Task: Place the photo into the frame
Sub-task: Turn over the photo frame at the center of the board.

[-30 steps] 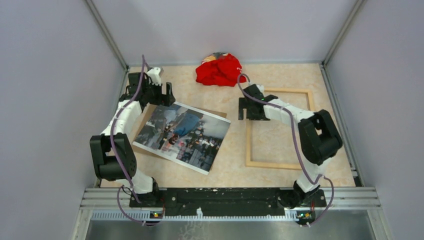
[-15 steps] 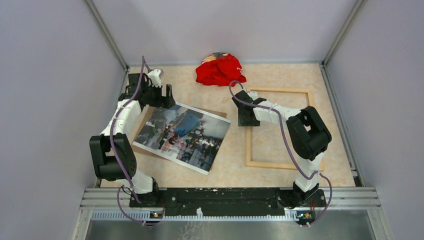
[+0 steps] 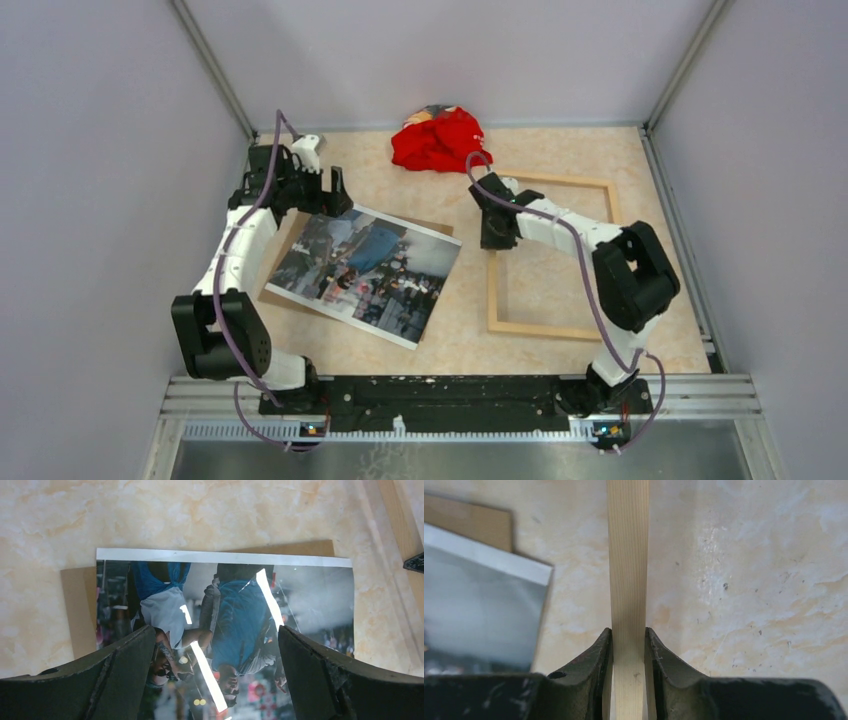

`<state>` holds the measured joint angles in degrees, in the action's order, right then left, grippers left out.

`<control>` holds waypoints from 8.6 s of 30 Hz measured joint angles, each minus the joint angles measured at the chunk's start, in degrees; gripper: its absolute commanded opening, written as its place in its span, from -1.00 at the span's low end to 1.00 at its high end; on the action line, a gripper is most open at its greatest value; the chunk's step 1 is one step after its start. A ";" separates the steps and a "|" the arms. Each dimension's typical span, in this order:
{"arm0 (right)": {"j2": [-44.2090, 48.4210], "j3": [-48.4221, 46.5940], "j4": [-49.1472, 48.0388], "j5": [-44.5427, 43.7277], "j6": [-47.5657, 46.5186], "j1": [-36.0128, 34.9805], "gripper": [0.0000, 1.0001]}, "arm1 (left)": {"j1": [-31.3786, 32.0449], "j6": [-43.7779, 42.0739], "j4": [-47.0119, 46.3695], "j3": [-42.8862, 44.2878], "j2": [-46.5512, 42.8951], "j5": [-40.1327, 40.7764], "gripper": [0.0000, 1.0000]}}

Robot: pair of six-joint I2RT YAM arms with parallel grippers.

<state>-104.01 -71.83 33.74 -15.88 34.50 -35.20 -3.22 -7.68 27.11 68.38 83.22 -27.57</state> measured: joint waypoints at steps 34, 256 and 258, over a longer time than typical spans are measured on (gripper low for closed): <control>22.73 -1.95 -26.45 49.00 38.29 6.40 -1.00 | 7.10 3.34 -0.11 -0.66 -1.57 -2.64 0.98; -5.99 -4.66 -1.33 7.13 -15.37 -2.49 -0.57 | -0.11 -8.76 12.94 2.32 4.68 4.50 0.97; -6.27 -5.40 -0.33 7.41 -15.50 -2.10 -0.26 | -0.11 -8.81 12.92 2.32 4.70 4.83 0.97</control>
<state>-110.28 -77.23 33.41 -8.47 19.00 -37.30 -3.33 -16.49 40.03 70.70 87.92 -22.74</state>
